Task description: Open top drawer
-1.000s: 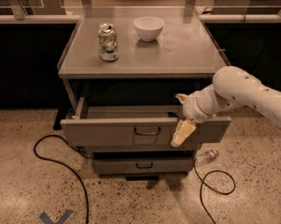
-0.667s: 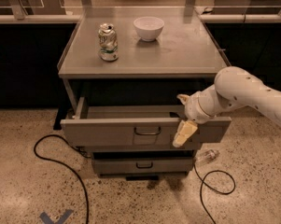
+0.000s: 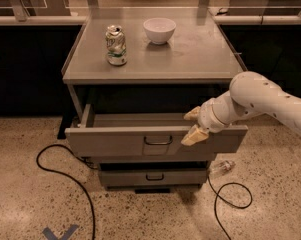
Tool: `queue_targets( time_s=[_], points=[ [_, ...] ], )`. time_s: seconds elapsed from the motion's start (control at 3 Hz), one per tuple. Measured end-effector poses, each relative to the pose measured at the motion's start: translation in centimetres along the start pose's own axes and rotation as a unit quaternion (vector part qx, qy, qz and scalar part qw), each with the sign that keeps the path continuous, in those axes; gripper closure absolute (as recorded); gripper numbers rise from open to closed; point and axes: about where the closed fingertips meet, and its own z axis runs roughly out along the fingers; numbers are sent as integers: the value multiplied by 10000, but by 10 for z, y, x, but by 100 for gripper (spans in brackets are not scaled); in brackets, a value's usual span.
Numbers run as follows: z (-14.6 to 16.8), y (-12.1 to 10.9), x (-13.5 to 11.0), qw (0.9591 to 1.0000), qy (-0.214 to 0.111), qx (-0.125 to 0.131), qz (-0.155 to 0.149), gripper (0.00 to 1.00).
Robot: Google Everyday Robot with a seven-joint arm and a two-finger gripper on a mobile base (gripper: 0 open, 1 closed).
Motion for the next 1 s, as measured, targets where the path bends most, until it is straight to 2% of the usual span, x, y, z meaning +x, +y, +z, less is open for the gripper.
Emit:
queue_targets(
  time_s=[0.67,1.0],
  points=[
    [0,0,0,10000,0,-1,0,88],
    [0,0,0,10000,0,-1,-1,100]
  ],
)
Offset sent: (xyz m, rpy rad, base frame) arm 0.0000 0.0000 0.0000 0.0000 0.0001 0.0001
